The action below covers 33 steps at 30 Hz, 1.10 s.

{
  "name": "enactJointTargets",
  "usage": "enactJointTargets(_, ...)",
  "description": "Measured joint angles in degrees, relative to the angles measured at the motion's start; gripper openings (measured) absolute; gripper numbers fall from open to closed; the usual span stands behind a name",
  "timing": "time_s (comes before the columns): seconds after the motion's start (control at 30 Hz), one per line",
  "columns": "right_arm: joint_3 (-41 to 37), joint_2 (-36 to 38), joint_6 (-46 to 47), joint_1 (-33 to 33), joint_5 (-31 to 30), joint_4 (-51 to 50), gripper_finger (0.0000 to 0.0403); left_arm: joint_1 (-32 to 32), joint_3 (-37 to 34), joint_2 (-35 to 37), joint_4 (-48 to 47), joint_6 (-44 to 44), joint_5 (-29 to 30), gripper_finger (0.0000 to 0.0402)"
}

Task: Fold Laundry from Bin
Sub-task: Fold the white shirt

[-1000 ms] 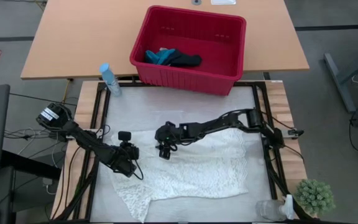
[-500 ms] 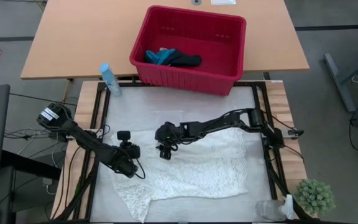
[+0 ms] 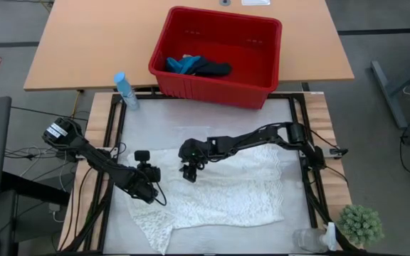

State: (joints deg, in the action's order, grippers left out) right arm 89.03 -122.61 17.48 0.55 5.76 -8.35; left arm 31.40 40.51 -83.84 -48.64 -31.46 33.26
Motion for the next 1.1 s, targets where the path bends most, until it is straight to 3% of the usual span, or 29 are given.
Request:
enactJointTargets(0.13,-0.20,-0.37,2.08,0.08,-3.48,-0.73,0.0224,0.00,0.00,0.01,0.04,-0.07,0.02,0.0000)
enactJointTargets(0.8,-0.17,-1.87,6.52,1.97,-6.19,2.94,0.0217,0.00,0.00,0.01,0.13,-0.74,0.17,0.0000)
enactJointTargets(1.1,-0.26,-2.01,6.68,1.96,-6.25,1.06,0.0131,0.00,0.00,0.01,0.11,-0.81,0.43,0.0000)
